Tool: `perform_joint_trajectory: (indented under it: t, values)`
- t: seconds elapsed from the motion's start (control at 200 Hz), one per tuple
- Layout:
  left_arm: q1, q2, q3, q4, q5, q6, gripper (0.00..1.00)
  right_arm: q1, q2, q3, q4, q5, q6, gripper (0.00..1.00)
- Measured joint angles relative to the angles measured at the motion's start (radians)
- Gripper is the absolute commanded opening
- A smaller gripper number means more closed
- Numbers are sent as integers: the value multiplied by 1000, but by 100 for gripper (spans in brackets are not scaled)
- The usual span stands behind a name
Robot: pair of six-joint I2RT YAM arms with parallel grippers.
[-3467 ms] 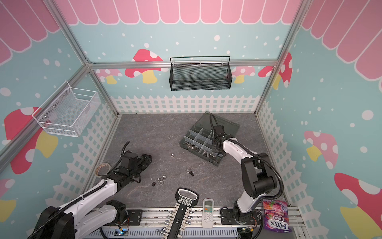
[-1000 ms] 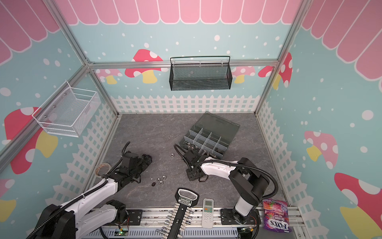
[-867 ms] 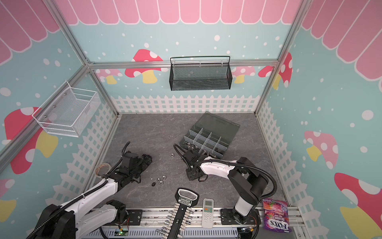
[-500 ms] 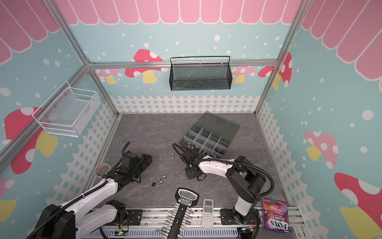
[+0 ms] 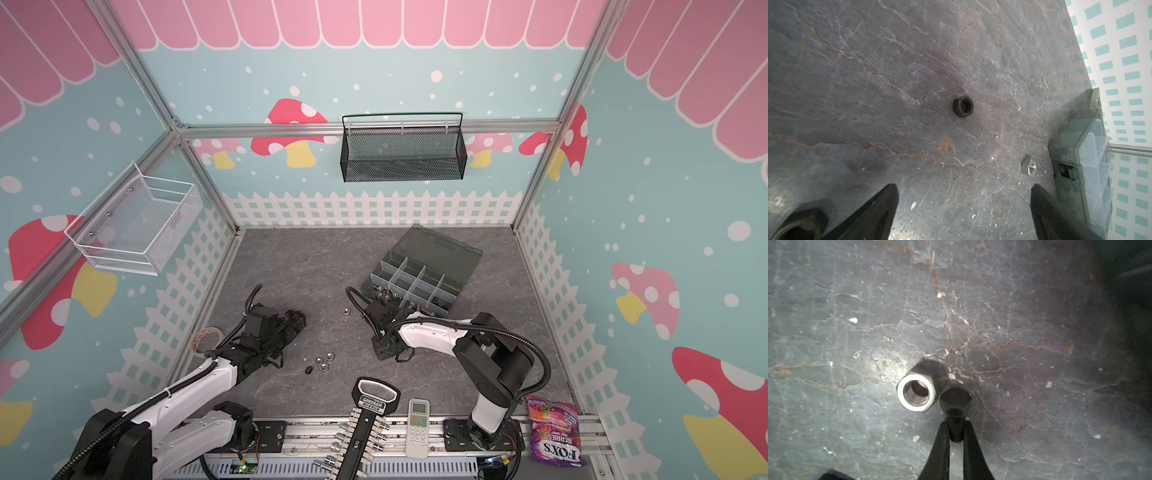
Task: Sort the screws and nuts into containers
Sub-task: 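Lift the black bolt with the right gripper into the organizer compartment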
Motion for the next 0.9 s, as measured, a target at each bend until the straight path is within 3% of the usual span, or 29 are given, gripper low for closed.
perform_joint_trajectory:
  t: [0.53, 0.9]
  values:
    - [0, 13, 0, 0, 3, 0, 100, -45, -123, 114, -62, 26, 6, 0]
    - [0, 13, 0, 0, 9, 0, 100, -361, -312, 120, -90, -4, 18, 0]
